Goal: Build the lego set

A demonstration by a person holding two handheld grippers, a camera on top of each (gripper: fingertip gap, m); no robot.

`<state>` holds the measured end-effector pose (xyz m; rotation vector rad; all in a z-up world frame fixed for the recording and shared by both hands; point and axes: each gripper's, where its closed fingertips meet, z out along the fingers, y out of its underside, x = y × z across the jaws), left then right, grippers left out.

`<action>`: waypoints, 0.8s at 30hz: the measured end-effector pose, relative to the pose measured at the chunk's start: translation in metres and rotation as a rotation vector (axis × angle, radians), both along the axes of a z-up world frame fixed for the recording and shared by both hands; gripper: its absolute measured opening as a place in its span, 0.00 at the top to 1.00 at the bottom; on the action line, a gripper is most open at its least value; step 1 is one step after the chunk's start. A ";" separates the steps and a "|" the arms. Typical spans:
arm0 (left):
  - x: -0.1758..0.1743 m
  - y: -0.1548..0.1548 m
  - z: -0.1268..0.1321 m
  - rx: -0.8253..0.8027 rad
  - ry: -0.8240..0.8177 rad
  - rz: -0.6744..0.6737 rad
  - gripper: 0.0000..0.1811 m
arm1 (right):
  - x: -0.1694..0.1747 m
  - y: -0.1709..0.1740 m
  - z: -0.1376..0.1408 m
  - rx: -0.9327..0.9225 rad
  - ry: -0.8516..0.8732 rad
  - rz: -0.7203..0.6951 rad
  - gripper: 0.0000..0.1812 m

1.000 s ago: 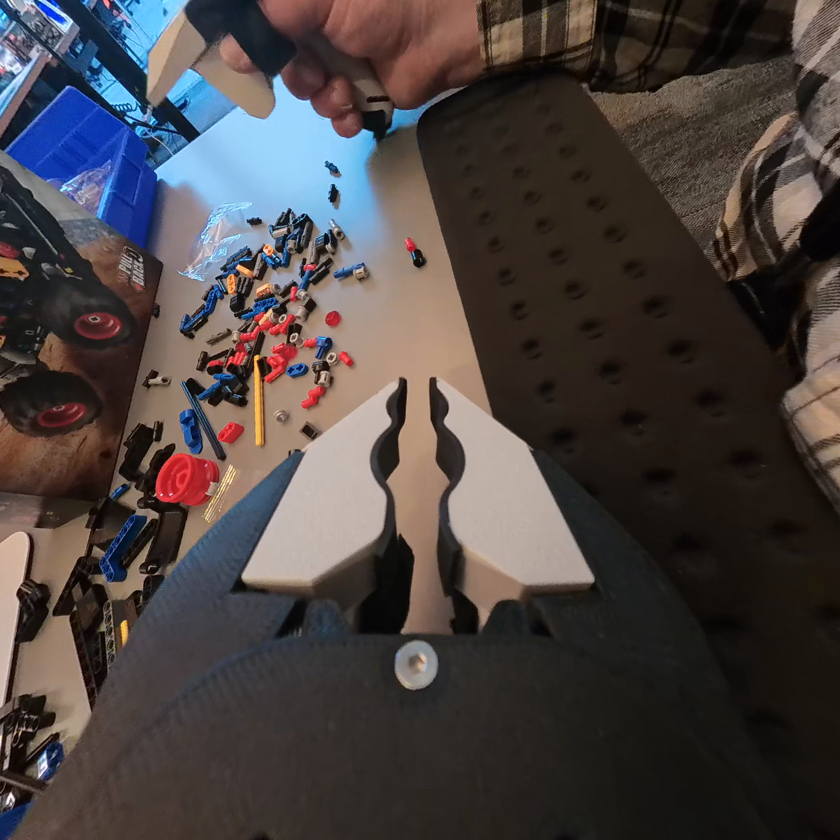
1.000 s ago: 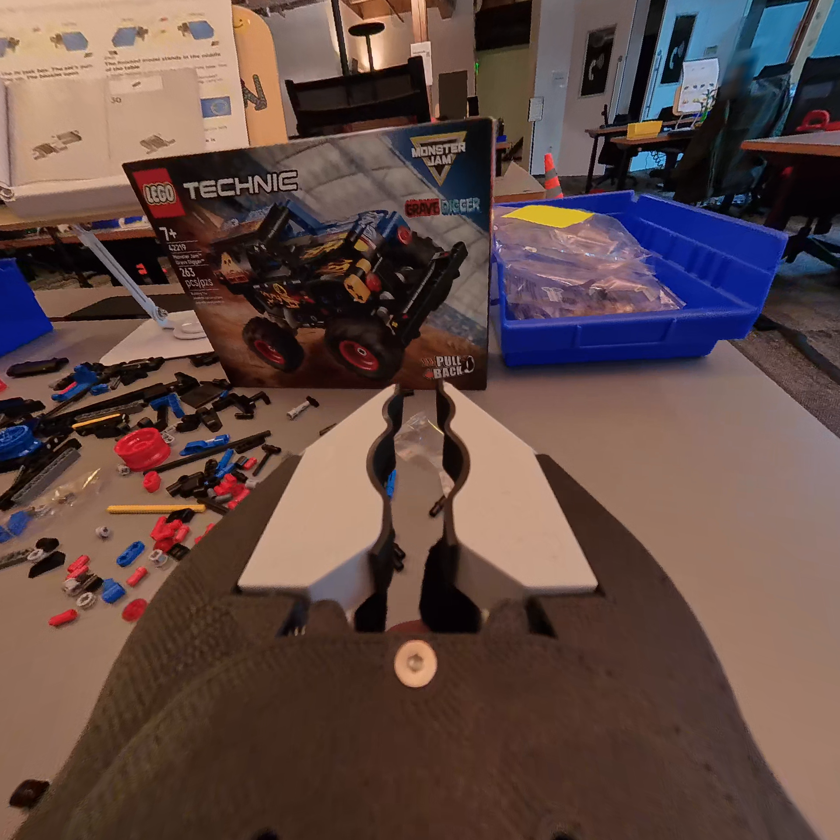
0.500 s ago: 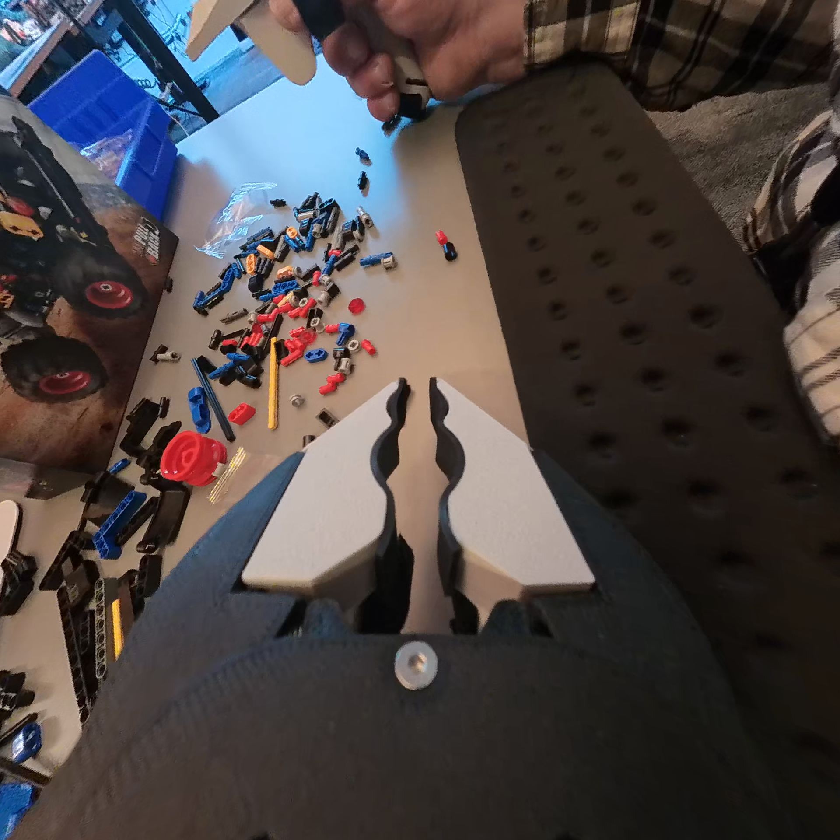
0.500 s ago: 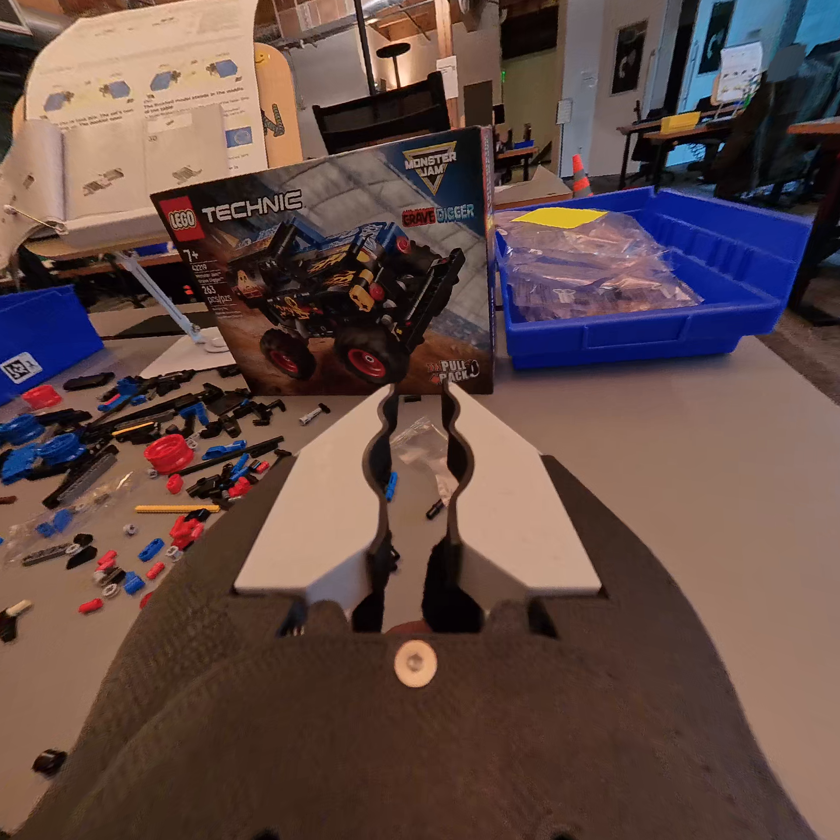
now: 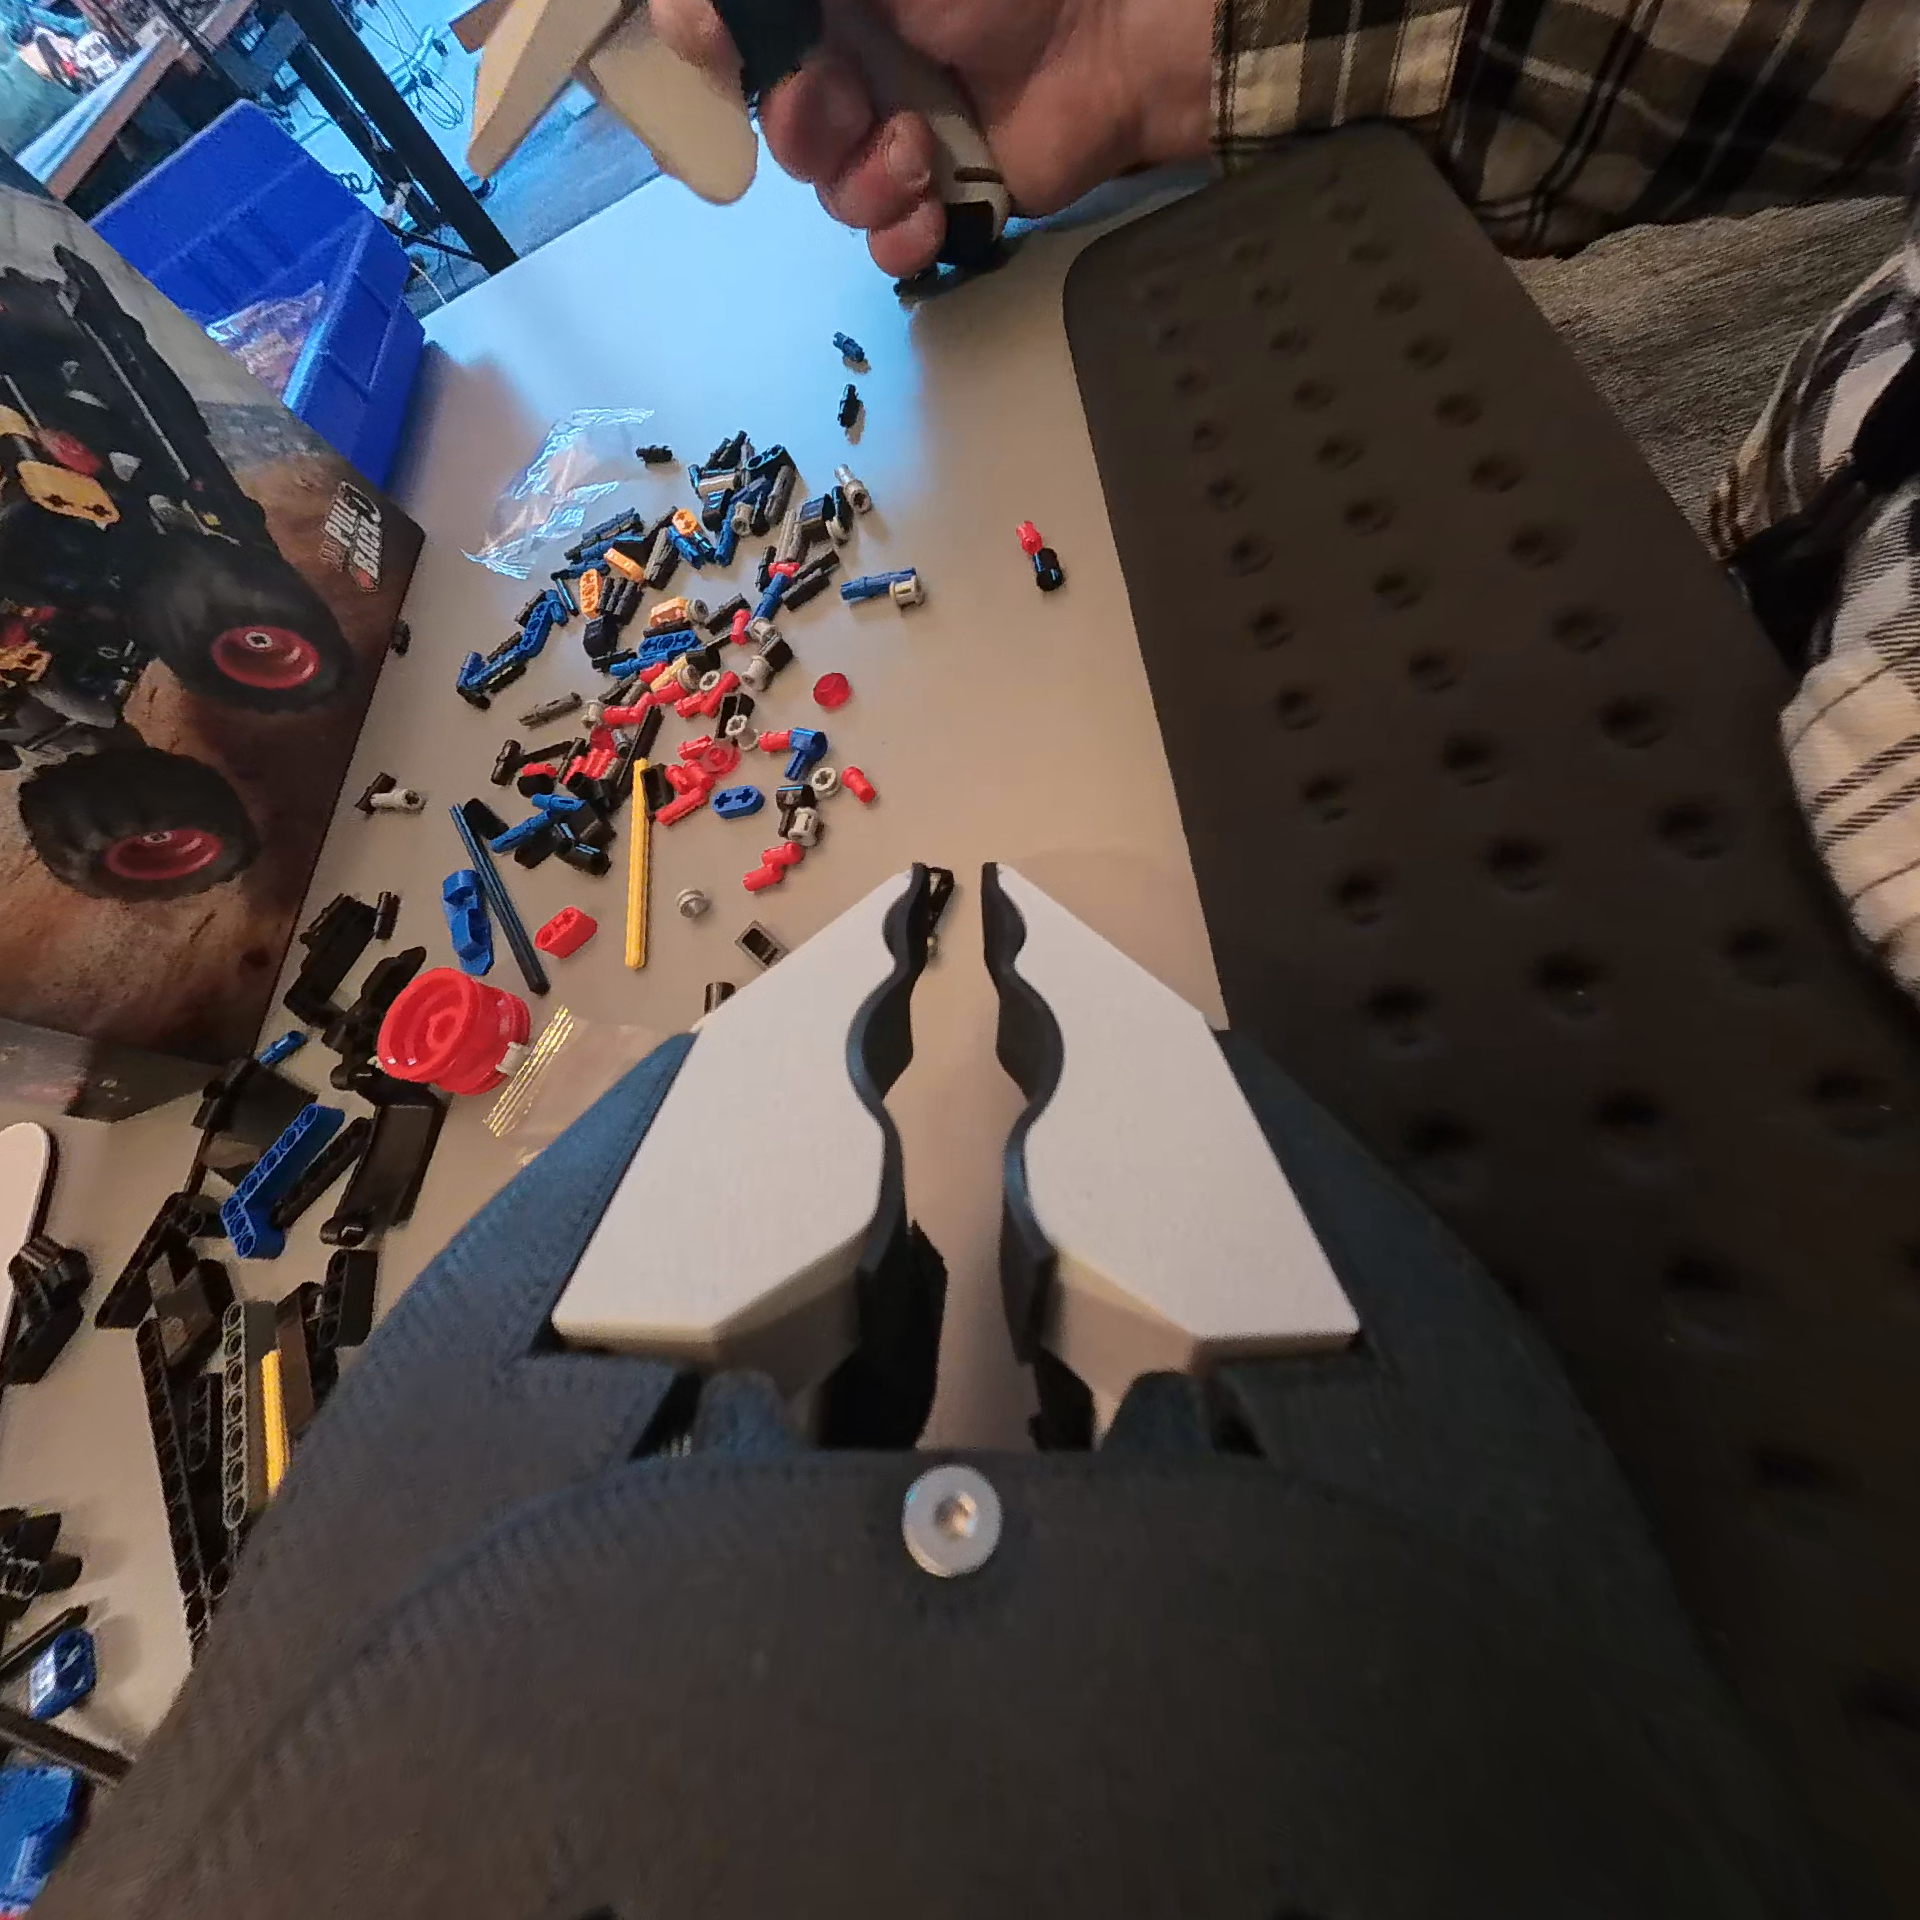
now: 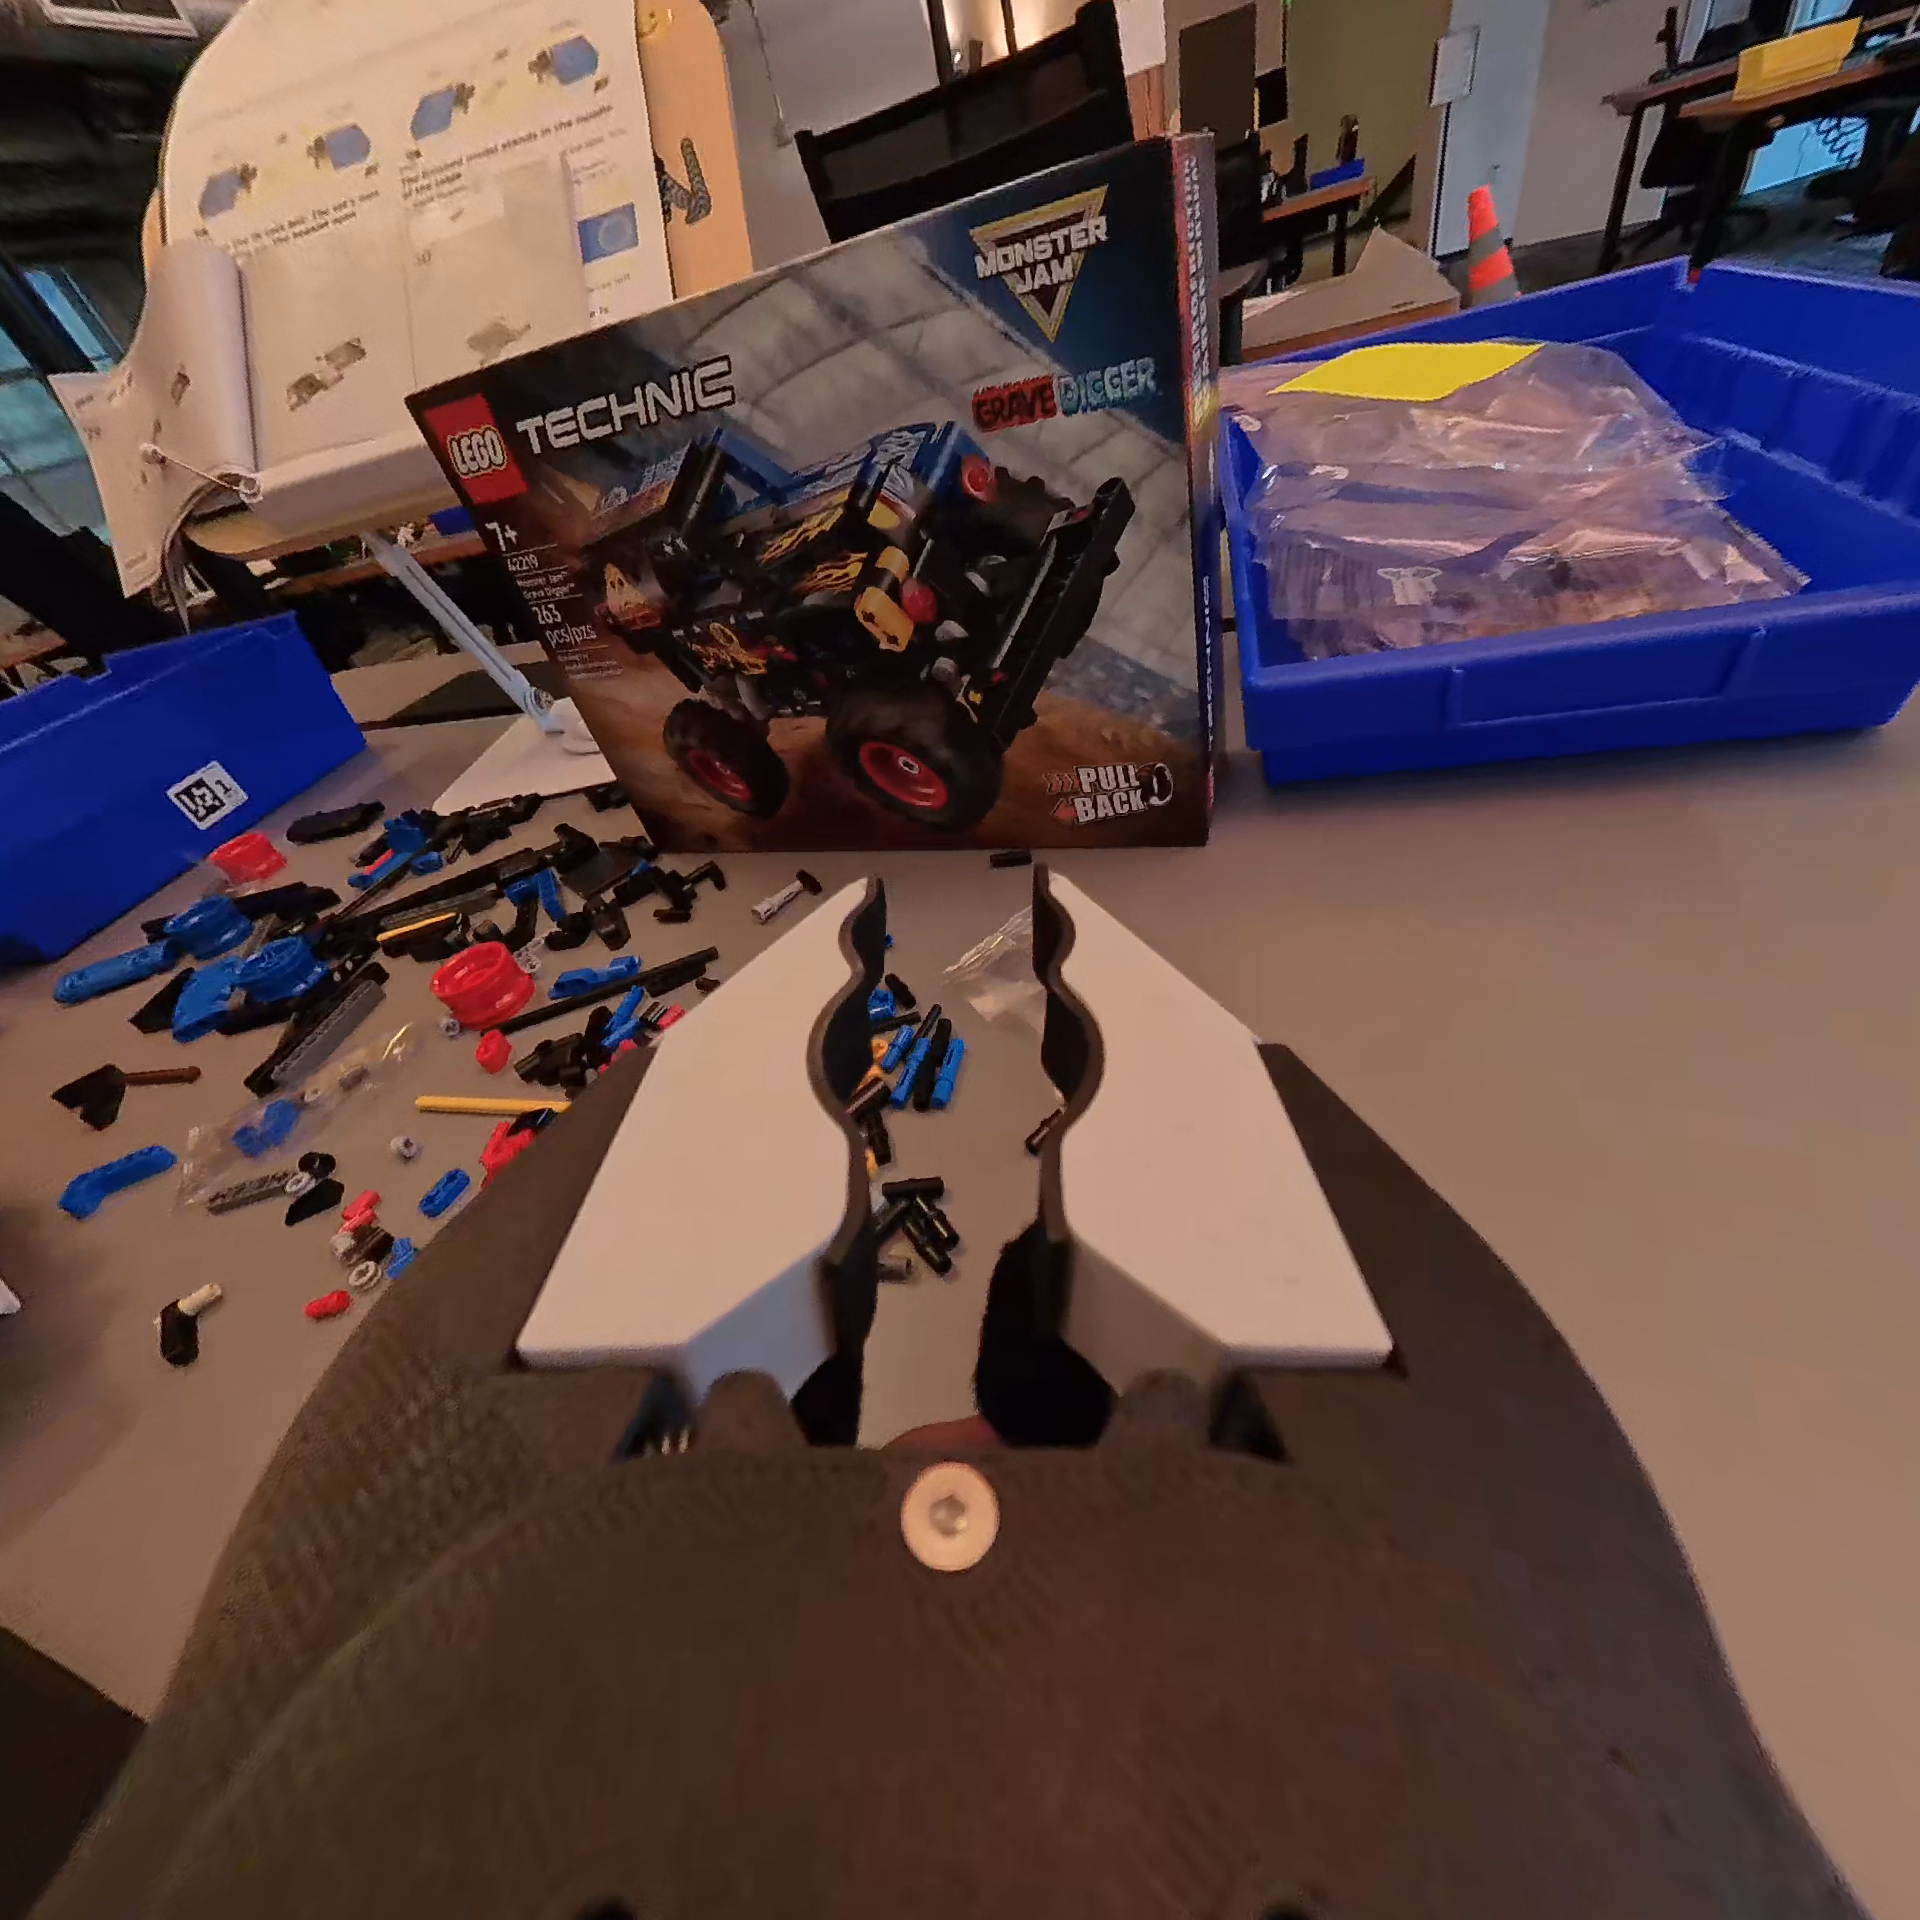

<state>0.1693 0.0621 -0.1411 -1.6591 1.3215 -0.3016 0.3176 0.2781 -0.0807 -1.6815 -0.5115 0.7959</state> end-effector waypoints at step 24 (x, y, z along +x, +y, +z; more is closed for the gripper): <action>-0.037 0.034 0.003 0.073 0.136 0.148 0.89 | 0.031 0.005 0.016 -0.027 0.249 0.000 0.86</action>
